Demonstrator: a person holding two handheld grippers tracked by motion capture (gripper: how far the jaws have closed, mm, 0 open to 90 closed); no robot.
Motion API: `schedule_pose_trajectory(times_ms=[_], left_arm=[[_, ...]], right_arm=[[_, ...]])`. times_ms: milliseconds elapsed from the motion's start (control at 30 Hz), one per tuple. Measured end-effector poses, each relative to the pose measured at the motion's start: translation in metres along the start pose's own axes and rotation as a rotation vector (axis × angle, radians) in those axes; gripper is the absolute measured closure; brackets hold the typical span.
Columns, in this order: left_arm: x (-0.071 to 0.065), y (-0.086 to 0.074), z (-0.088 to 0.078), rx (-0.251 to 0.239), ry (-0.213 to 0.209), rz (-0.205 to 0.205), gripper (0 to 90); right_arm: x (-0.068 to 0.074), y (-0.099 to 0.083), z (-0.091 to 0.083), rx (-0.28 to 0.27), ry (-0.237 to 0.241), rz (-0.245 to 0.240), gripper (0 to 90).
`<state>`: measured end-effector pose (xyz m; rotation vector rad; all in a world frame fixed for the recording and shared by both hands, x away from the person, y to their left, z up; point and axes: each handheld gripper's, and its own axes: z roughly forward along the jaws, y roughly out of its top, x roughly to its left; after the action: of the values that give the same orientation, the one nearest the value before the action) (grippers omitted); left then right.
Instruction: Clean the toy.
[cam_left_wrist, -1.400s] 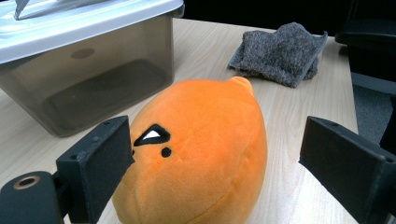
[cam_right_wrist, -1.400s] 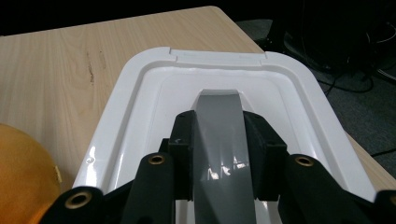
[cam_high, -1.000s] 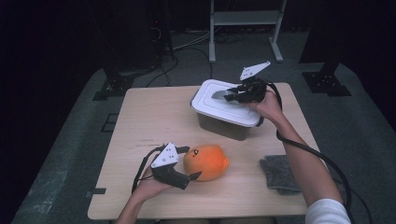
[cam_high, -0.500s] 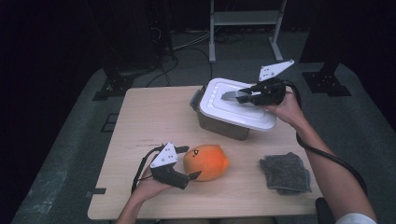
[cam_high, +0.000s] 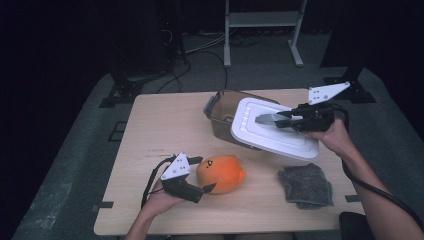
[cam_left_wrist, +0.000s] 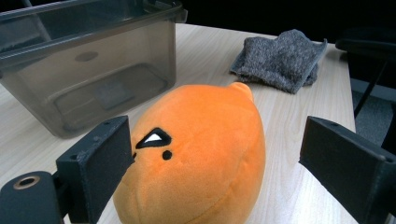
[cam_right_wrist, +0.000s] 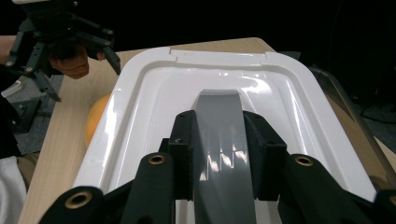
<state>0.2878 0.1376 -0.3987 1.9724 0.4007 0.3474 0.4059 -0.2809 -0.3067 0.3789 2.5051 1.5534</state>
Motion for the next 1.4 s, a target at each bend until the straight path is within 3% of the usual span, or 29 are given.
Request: schedule_pose_trajectory(times_ms=[167, 600, 1100, 1400], left_arm=[[-0.001, 0.001, -0.001, -0.006, 0.004, 0.000, 8.2], [0.000, 0.000, -0.001, -0.003, 0.009, -0.009, 8.2], [0.003, 0.001, -0.003, -0.015, 0.018, -0.026, 8.2], [0.004, 0.001, -0.002, -0.011, 0.019, -0.024, 8.2]], right_arm=[[0.007, -0.019, -0.015, -0.032, 0.013, 0.014, 65.8], [0.023, -0.056, -0.046, -0.053, -0.010, 0.032, 65.8], [0.034, -0.087, -0.064, -0.035, -0.045, 0.033, 65.8], [0.038, -0.108, -0.069, -0.032, -0.049, 0.060, 65.8]])
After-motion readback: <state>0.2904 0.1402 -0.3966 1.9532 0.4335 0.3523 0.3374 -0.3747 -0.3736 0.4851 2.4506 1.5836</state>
